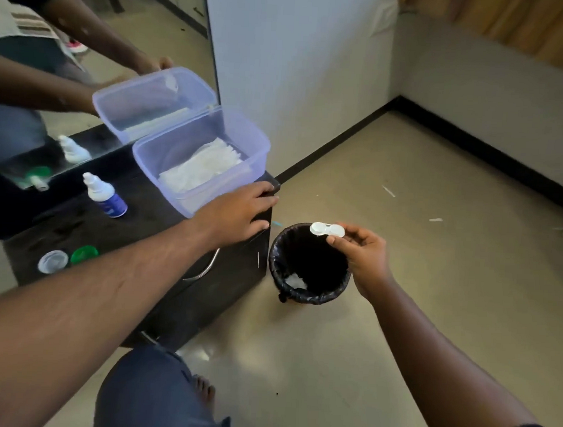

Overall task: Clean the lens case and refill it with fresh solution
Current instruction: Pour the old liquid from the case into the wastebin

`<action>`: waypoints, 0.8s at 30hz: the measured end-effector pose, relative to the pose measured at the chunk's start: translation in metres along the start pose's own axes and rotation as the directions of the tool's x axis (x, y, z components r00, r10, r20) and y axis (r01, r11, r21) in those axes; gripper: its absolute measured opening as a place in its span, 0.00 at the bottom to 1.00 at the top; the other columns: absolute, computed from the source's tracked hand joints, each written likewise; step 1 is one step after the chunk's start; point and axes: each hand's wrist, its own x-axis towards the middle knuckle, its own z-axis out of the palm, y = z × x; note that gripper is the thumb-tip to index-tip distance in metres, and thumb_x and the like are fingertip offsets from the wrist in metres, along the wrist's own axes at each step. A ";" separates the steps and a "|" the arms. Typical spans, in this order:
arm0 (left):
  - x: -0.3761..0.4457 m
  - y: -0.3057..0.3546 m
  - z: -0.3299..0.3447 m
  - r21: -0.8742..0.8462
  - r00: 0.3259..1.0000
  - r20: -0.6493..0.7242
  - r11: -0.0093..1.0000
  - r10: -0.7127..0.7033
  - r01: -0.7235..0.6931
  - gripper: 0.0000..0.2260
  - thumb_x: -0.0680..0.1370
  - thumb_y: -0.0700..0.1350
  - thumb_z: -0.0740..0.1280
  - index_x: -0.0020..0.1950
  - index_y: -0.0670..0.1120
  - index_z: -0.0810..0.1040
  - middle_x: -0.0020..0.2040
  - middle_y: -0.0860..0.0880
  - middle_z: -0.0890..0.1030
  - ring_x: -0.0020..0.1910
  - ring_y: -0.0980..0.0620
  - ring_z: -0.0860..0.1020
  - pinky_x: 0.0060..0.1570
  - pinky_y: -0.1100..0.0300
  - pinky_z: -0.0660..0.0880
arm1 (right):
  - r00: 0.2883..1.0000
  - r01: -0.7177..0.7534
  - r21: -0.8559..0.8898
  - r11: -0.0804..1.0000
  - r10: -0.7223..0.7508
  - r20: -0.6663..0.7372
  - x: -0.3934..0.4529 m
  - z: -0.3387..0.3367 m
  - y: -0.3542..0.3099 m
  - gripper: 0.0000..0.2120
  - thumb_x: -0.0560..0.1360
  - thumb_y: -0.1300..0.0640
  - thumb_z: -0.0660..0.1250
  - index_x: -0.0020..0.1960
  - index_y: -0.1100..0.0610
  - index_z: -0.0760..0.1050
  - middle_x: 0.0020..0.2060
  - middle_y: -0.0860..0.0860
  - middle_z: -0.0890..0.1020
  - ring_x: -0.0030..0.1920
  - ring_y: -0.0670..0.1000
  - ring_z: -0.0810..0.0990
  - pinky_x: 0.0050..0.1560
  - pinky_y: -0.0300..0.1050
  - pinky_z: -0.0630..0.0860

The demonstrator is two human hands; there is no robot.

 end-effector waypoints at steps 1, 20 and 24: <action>-0.001 -0.004 0.005 0.014 1.000 -0.021 1.000 0.019 -0.019 0.24 0.76 0.45 0.70 0.70 0.42 0.72 0.71 0.43 0.70 0.68 0.44 0.71 0.64 0.51 0.70 | 1.000 -0.005 -0.018 1.000 0.005 -0.007 0.006 -0.002 0.004 0.14 0.69 0.72 0.72 0.54 0.66 0.78 0.42 0.54 0.86 0.42 0.49 0.84 0.45 0.40 0.79; 0.005 -0.020 0.024 0.043 0.974 -0.199 0.994 0.109 -0.102 0.24 0.71 0.27 0.64 0.66 0.38 0.75 0.65 0.45 0.76 0.61 0.46 0.77 0.57 0.59 0.74 | 0.946 0.301 -0.882 0.363 -0.001 0.323 0.108 0.003 0.073 0.19 0.71 0.63 0.69 0.62 0.54 0.77 0.52 0.53 0.75 0.52 0.54 0.75 0.49 0.46 0.73; 0.005 -0.019 0.024 0.063 0.971 -0.206 0.992 0.120 -0.110 0.23 0.70 0.26 0.65 0.65 0.37 0.76 0.64 0.43 0.77 0.60 0.45 0.78 0.57 0.60 0.73 | 0.899 0.420 -0.895 0.152 0.068 0.433 0.116 0.018 0.070 0.18 0.73 0.65 0.65 0.62 0.55 0.76 0.56 0.55 0.74 0.58 0.57 0.71 0.46 0.46 0.70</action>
